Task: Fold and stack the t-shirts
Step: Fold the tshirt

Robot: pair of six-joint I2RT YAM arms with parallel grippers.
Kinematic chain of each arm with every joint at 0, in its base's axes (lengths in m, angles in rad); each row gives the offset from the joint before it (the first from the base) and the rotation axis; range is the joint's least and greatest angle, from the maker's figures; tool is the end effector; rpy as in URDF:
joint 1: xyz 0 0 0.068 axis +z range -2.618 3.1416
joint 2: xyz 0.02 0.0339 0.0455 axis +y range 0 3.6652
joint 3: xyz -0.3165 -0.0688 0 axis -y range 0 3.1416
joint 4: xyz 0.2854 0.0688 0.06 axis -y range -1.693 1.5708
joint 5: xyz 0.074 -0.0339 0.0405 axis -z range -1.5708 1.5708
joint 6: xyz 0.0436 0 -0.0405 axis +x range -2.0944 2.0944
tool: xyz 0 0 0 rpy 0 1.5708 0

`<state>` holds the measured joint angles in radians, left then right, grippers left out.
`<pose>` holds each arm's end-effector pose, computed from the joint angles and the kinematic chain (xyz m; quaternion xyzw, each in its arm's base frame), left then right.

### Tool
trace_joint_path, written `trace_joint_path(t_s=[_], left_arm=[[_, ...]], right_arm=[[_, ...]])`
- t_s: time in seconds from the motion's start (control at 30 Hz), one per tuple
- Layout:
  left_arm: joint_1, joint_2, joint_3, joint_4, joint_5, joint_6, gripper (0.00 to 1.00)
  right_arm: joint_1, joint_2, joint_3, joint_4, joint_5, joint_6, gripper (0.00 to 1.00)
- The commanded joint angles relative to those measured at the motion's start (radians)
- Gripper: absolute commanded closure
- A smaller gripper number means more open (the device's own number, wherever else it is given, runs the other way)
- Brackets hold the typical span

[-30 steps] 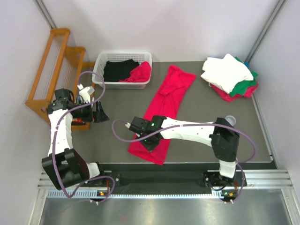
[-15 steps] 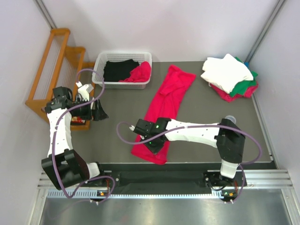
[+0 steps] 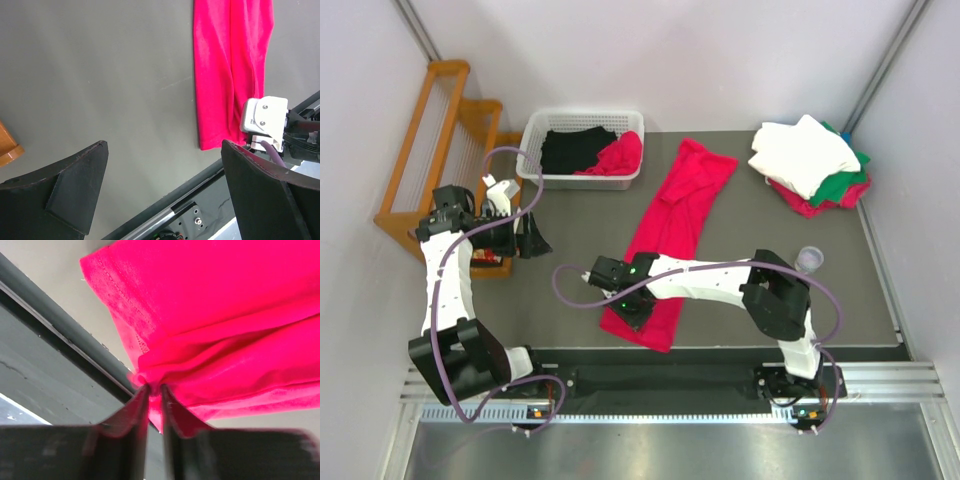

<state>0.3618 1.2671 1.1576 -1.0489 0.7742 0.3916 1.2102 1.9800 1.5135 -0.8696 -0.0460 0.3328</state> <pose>0.2519 0.0627 0.3476 0.0908 0.9051 -0.2739 0.3122 0.1587 0.4266 0.2148 -0.4242 0.8977 0.0980 0.0680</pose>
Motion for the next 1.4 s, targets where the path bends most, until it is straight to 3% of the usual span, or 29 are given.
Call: trace_joint_path(t_s=[0.0,0.17,0.53,0.77,1.03,1.37], left_arm=[[0.008,-0.012,0.019,-0.011,0.04,0.024,0.01],[0.008,-0.002,0.005,-0.003,0.043,0.027,0.01],[0.008,-0.003,-0.007,-0.003,0.037,0.03,0.01],[0.008,-0.006,-0.003,-0.014,0.051,0.032,0.01],[0.008,-0.006,0.042,-0.059,0.106,0.039,0.01],[0.008,-0.032,0.079,-0.091,0.155,0.036,0.01]], right_arm=[[-0.012,-0.016,-0.002,0.012,0.011,-0.018,0.8],[-0.041,-0.075,-0.064,0.004,0.029,-0.014,0.6],[-0.09,-0.142,-0.093,-0.005,0.064,-0.015,0.61],[-0.089,-0.205,-0.125,-0.023,0.071,0.005,0.42],[-0.072,-0.233,-0.254,0.026,0.058,0.043,0.42],[-0.069,-0.103,-0.015,0.021,0.015,0.017,0.46]])
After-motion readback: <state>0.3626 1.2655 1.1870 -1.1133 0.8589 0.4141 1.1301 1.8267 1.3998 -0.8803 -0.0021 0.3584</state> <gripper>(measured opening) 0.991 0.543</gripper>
